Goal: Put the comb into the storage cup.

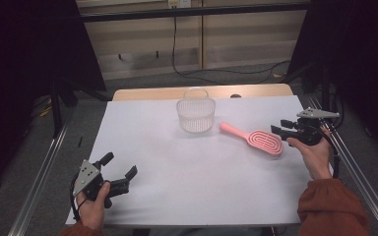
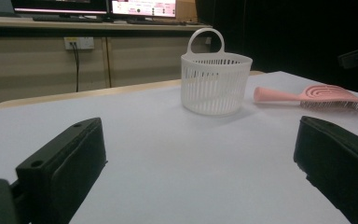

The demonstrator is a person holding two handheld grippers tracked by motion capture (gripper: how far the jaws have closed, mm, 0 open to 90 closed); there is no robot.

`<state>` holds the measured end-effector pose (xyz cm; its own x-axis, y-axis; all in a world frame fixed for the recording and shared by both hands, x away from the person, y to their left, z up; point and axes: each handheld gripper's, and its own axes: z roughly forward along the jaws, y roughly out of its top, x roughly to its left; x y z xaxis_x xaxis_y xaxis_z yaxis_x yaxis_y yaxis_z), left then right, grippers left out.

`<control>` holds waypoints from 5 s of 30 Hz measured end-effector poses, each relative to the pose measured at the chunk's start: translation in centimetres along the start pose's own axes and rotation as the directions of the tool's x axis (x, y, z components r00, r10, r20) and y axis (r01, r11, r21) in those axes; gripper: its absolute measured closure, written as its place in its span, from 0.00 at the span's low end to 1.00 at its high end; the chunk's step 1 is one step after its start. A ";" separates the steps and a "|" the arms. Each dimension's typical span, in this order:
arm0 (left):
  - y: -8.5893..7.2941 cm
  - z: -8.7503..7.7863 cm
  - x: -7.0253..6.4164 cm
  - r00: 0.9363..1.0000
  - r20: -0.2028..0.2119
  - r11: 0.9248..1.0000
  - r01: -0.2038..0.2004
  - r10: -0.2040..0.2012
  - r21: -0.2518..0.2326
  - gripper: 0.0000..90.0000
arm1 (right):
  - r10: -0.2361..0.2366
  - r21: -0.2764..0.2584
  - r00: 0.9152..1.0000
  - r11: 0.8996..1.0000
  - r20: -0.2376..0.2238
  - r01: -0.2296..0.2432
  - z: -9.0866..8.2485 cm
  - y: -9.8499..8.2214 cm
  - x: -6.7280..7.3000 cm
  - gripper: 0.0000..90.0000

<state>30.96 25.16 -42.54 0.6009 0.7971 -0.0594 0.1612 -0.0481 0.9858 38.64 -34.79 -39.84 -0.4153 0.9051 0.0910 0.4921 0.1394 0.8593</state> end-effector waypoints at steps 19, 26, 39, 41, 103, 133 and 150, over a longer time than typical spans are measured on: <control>-0.1 0.1 0.0 1.000 -0.002 1.000 0.002 -0.001 0.007 0.03 | -0.070 0.052 0.995 0.996 0.068 0.067 -1.0 -0.1 2.3 0.06; -0.1 0.2 -0.1 1.000 0.006 1.000 -0.003 0.003 0.011 0.03 | -0.078 0.141 0.997 0.987 0.020 0.074 -1.3 -0.8 2.6 0.04; -0.1 0.2 -0.1 1.000 0.012 1.000 0.000 0.000 0.012 0.03 | -0.091 0.223 0.988 0.968 -0.121 0.116 1.0 2.4 2.7 0.04; -0.1 0.2 -0.1 1.000 0.012 1.000 -0.002 0.002 0.013 0.03 | -0.094 0.245 0.986 0.961 -0.139 0.126 1.4 2.8 2.6 0.04; -0.1 0.2 0.1 1.000 0.000 1.000 -0.014 0.014 0.025 0.02 | -0.256 0.623 0.913 0.669 -0.317 0.404 9.7 2.2 2.9 0.19; -0.1 0.2 0.1 1.000 0.000 1.000 -0.014 0.014 0.025 0.02 | -0.321 0.626 0.894 0.638 -0.312 0.448 9.7 2.5 3.7 0.20; -0.1 0.2 0.0 1.000 0.000 1.000 -0.015 0.015 0.026 0.02 | -0.346 0.623 0.885 0.630 -0.310 0.464 9.5 2.7 4.0 0.19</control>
<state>31.10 25.09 -42.68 0.6034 0.7962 -0.0442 0.1720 -0.0757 0.9822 45.59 -26.92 -41.93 -0.7754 0.6285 -0.0605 0.5935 0.7582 0.2700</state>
